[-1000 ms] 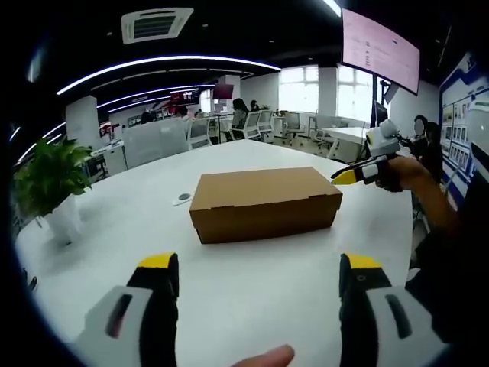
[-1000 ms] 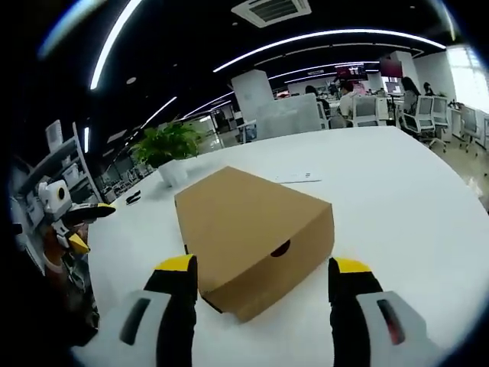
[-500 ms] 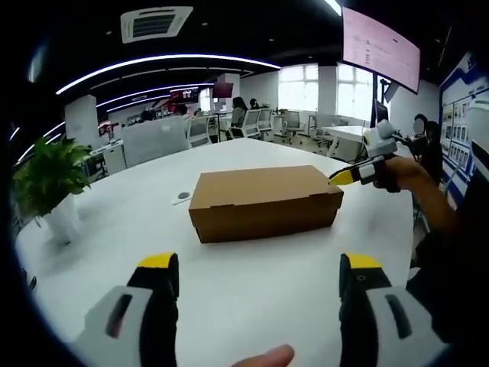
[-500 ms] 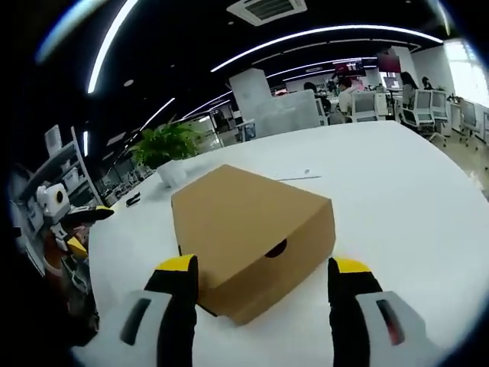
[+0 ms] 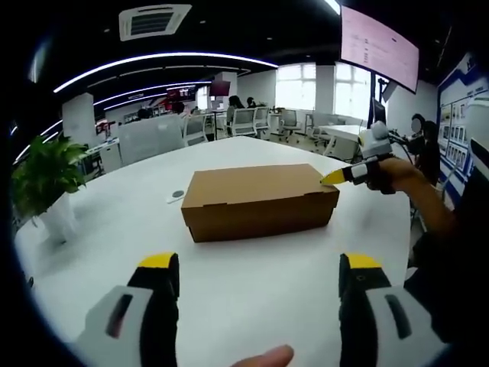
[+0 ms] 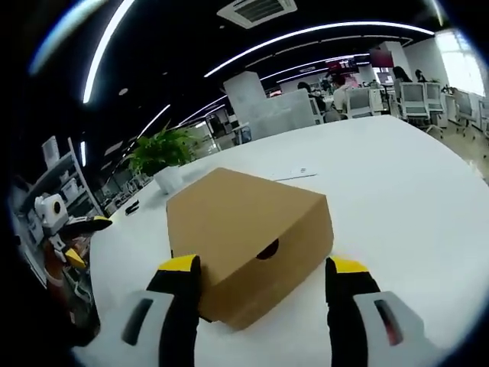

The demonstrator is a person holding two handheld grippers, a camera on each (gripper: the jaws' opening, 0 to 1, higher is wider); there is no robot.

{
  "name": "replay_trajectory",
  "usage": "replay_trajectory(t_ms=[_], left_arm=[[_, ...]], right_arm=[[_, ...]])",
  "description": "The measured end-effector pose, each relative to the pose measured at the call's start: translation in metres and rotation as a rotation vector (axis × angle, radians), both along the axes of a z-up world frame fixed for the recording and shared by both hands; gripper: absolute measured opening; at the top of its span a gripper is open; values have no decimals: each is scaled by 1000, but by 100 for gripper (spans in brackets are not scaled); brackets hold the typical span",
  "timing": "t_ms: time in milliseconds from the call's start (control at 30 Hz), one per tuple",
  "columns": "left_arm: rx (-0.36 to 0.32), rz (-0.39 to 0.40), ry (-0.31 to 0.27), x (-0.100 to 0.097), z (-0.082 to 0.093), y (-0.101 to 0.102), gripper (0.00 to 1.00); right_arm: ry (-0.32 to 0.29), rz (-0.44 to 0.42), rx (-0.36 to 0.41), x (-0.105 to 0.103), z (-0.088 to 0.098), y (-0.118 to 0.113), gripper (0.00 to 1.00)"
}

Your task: Operate the shoe box by opening the lid, removing the specified soft item, and placing it in the target area until the item is outside and the box remains undamaged.

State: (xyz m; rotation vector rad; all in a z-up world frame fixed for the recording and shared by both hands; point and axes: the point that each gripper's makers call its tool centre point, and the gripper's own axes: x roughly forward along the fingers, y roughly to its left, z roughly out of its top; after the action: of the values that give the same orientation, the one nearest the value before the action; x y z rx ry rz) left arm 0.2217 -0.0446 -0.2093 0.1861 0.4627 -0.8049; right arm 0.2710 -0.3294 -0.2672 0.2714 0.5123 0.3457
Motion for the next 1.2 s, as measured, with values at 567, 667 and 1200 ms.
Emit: replay_trajectory(t_ms=[567,667,1200], left_arm=[[-7,-5,3,0,-1,-2,88],[-11,-7,6,0,-2,-3,88],[-9,-7,7,0,-3,-2,88]], right_arm=[[6,-34,43,5,-5,-2,69],[7,-37,46,6,-5,-2,69],[19,-53,94,8,-9,-2,71]])
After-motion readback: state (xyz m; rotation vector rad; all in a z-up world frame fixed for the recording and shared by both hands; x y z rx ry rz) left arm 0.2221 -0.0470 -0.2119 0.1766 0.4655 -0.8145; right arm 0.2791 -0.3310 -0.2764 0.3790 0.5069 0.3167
